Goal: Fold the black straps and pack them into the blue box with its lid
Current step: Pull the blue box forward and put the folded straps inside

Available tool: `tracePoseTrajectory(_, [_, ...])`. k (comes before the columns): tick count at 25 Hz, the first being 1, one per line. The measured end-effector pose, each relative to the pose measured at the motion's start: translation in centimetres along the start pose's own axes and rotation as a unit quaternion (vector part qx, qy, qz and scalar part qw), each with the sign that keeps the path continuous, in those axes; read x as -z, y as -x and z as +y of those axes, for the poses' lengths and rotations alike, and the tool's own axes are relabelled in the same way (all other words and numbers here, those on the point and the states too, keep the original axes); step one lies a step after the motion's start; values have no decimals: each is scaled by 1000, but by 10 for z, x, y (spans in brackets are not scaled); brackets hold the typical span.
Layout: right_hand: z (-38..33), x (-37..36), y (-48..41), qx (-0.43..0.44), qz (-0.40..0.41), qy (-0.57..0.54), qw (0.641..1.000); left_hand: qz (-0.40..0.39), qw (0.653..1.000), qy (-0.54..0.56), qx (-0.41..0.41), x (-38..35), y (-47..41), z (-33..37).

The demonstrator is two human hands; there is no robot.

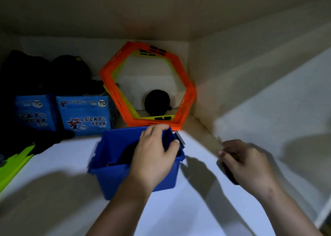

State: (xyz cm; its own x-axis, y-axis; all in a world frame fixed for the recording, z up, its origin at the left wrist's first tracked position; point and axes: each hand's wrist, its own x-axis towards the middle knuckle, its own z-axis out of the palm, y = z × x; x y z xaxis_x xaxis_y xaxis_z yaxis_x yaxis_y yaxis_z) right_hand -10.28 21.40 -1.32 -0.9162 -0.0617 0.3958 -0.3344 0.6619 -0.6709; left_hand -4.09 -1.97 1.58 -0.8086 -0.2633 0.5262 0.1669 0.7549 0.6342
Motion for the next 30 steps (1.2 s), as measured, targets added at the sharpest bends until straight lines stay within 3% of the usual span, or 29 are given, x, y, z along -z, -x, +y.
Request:
tracePoseTrajectory(5, [41, 30, 6, -10, 20, 84, 996, -40, 997, -3, -67, -69, -5, 31])
tracePoseTrajectory(9, [68, 37, 4, -10, -8, 159, 987, -78, 990, -11, -116, -122, -6, 45])
tracePoseTrajectory(17, [107, 11, -15, -29, -62, 195, 979, -251, 963, -89, -49, -218, -10, 42])
tracePoseTrajectory(21, [119, -6, -20, -19, -55, 226, 972, -262, 957, -122, -39, -238, -10, 42])
tracePoseTrajectory(25, [122, -8, -20, -26, -49, 230, 972, -257, 966, -17, -18, -239, -14, 38])
tracePoseTrajectory(30, [100, 13, -22, -13, 15, 127, 992, -186, 973, 137, -25, -215, -22, 44])
